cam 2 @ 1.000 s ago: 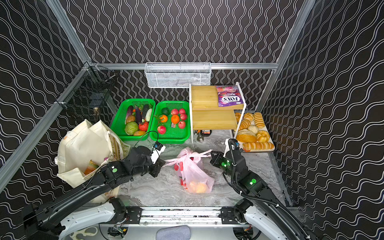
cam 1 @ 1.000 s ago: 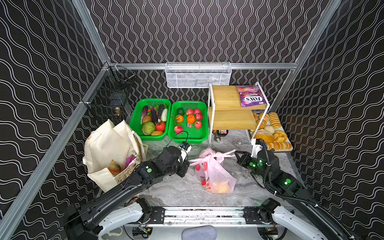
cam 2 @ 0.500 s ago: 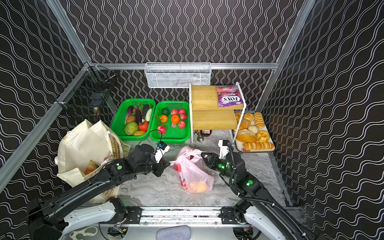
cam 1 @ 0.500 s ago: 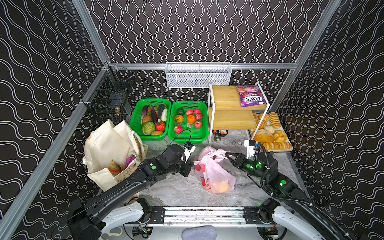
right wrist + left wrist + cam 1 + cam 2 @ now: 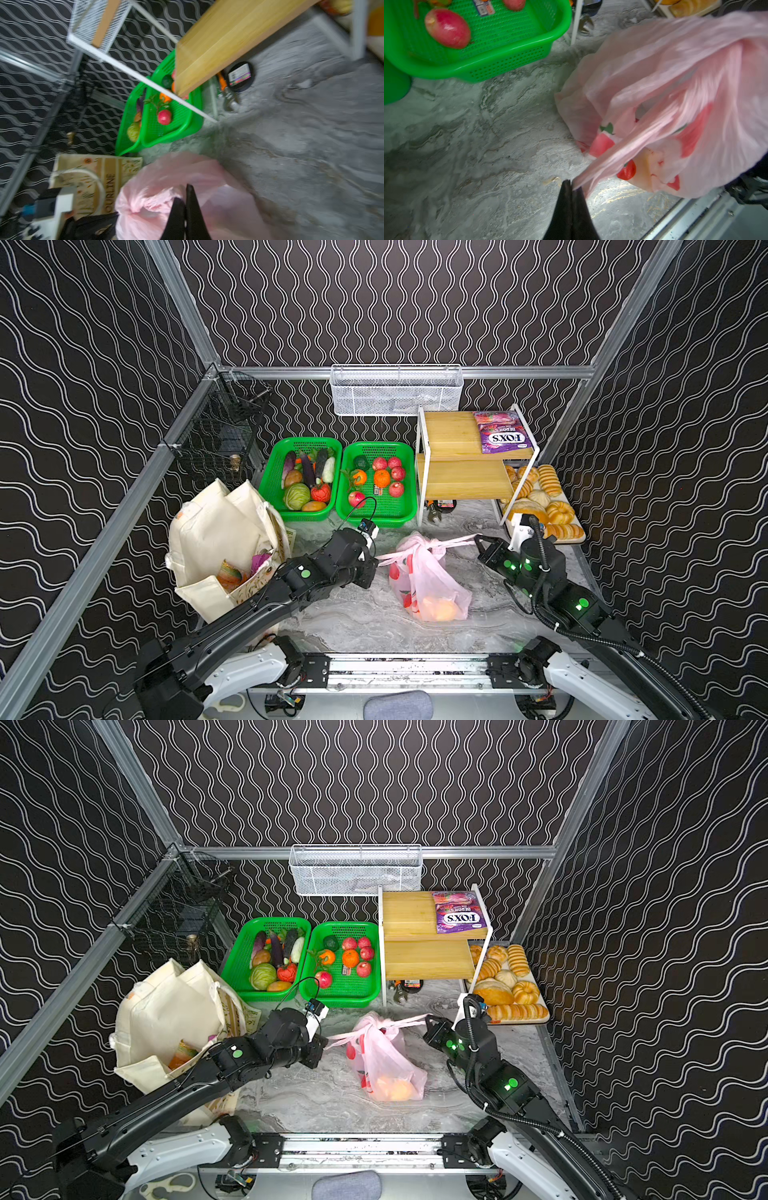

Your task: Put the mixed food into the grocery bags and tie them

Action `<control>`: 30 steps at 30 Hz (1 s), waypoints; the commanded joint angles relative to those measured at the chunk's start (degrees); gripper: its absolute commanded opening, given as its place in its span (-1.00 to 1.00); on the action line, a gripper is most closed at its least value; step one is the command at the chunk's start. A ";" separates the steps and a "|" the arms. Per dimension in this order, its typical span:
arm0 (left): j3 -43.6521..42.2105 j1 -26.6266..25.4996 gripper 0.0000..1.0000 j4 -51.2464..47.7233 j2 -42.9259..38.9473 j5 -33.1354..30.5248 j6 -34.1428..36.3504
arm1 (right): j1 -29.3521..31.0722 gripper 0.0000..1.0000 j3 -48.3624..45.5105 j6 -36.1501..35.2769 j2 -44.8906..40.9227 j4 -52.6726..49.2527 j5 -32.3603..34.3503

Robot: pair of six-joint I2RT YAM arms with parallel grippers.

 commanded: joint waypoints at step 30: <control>-5.26 3.70 0.97 -4.68 -9.44 0.29 -15.82 | -9.04 0.30 -8.96 9.16 -3.98 3.00 -11.62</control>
